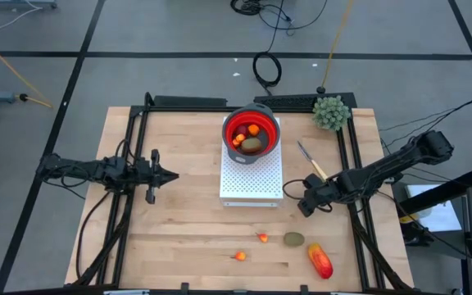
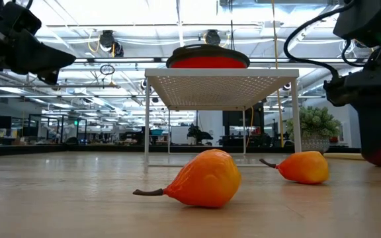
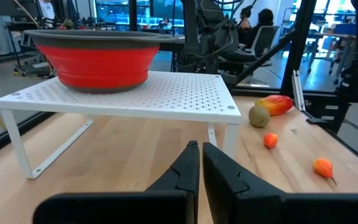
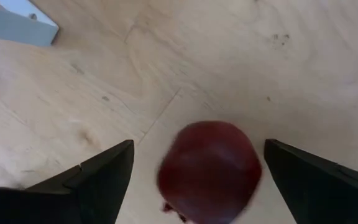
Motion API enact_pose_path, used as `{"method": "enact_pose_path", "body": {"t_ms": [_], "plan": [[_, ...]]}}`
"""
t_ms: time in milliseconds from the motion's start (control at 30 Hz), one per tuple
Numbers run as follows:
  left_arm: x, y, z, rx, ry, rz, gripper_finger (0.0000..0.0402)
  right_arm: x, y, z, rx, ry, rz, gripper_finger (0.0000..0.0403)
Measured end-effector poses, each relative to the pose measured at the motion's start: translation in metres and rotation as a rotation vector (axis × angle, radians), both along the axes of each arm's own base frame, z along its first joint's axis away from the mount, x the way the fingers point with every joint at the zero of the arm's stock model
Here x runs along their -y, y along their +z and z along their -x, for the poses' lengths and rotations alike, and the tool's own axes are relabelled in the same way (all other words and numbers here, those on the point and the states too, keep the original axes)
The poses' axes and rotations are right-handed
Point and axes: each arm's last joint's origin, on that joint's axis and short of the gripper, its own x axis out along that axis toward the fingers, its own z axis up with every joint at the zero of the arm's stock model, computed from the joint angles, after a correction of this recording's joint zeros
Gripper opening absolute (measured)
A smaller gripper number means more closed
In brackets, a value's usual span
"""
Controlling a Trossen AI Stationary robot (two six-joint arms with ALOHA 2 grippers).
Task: Pick & Place Fruit
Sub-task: Put the red pomegranate into the red strainer bowl
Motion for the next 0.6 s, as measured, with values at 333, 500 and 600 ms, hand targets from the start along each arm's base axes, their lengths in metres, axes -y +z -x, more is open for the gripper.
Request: {"method": "enact_pose_path", "body": {"t_ms": [333,500,600], "plan": [[0.0001,-0.0002,0.0,-0.002,-0.001,0.009,0.0019,0.0,-0.0008,0.0,-0.007,-0.003,0.002,0.0343],[0.0001,-0.0005,0.0,-0.005,-0.001,0.009,0.0019,0.0003,-0.0012,0.0004,-0.012,-0.004,0.004,0.031],[0.0001,-0.0006,0.0,-0.006,-0.001,0.012,0.0019,0.0004,-0.0015,0.0008,-0.015,-0.004,0.005,0.029]]}}
